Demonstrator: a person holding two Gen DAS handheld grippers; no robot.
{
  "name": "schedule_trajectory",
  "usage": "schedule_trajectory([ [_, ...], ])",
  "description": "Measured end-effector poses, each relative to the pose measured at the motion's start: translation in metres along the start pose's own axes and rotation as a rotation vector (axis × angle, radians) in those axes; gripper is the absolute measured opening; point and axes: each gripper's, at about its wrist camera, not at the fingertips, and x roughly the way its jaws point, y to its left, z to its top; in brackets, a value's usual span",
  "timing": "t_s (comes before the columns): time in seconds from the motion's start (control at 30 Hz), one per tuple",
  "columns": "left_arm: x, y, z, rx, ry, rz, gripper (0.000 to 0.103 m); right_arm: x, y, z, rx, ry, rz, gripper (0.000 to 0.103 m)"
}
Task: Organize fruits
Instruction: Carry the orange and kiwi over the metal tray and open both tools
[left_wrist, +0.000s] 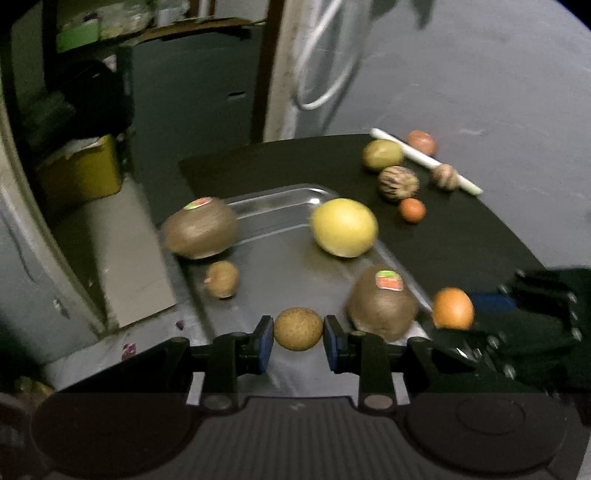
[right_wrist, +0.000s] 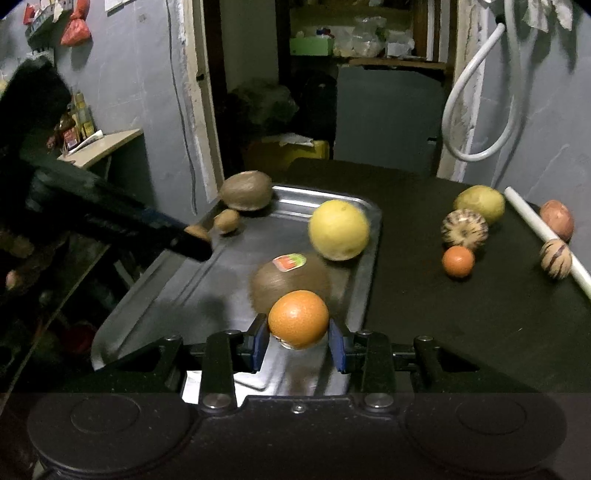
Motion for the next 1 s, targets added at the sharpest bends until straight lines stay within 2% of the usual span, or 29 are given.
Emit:
schedule_trajectory([
  [0.47, 0.016, 0.028, -0.001, 0.003, 0.030, 0.021, 0.032, 0.020, 0.044, -0.006, 0.083, 0.029, -0.033, 0.037],
  [1.0, 0.028, 0.031, -0.001, 0.042, 0.049, -0.006, 0.032, 0.036, 0.049, -0.013, 0.148, 0.061, -0.094, 0.037],
])
